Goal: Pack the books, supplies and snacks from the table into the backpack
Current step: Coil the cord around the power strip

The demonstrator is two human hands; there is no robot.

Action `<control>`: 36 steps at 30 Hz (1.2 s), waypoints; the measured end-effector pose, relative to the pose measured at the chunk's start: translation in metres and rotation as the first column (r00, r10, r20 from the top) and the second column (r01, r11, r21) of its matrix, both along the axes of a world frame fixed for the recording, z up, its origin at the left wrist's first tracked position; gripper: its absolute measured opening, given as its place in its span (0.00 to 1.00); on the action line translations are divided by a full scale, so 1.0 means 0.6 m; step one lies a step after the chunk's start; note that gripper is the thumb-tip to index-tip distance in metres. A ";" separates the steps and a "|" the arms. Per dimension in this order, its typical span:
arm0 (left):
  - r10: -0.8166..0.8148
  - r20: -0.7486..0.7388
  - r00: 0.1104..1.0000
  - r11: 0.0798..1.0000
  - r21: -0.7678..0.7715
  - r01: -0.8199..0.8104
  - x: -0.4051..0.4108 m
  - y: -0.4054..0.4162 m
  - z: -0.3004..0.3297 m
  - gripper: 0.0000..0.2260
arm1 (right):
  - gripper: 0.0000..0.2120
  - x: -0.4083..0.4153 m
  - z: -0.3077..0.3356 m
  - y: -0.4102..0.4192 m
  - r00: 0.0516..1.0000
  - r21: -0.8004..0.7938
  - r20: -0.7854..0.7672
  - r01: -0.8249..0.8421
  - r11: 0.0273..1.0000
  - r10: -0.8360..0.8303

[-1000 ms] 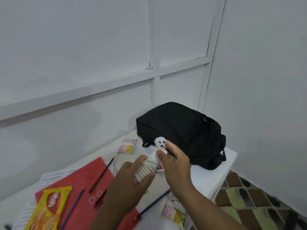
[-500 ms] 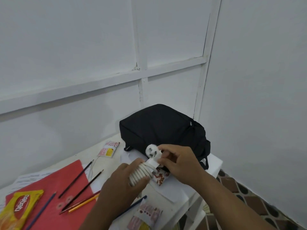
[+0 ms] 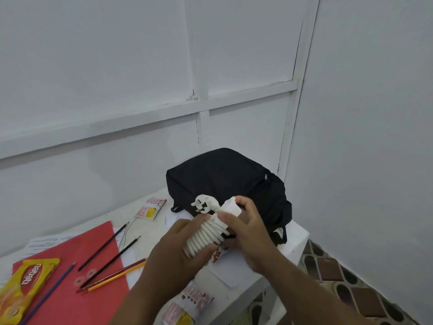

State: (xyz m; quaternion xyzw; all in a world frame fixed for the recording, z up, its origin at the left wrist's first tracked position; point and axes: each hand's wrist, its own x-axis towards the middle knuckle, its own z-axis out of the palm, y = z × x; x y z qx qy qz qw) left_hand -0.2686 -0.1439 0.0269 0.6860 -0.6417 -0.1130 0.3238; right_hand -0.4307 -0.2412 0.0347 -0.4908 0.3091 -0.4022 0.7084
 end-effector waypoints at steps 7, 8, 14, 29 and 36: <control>0.094 0.014 0.995 0.995 -0.046 -0.093 -0.023 0.010 -0.006 0.48 | 0.24 -0.019 -0.020 0.009 0.999 0.082 -0.033 0.032 0.996 -0.029; 0.096 0.019 0.995 0.994 -0.047 -0.095 -0.024 0.010 -0.005 0.51 | 0.24 -0.023 -0.021 0.009 0.998 0.066 -0.058 0.035 0.997 -0.031; 0.063 0.053 0.997 0.997 -0.051 -0.060 -0.037 -0.006 -0.005 0.52 | 0.19 -0.001 -0.033 0.032 0.927 -0.245 -0.147 0.303 0.921 -0.344; -0.076 -0.281 0.957 0.997 0.008 0.082 -0.019 -0.041 -0.024 0.53 | 0.10 0.067 -0.040 0.029 0.801 -0.349 -0.238 0.457 0.818 -0.549; -0.362 -0.482 0.798 0.913 -0.013 0.407 0.000 -0.047 -0.074 0.53 | 0.22 0.039 -0.074 0.033 0.751 -0.282 -0.355 0.482 0.830 -0.557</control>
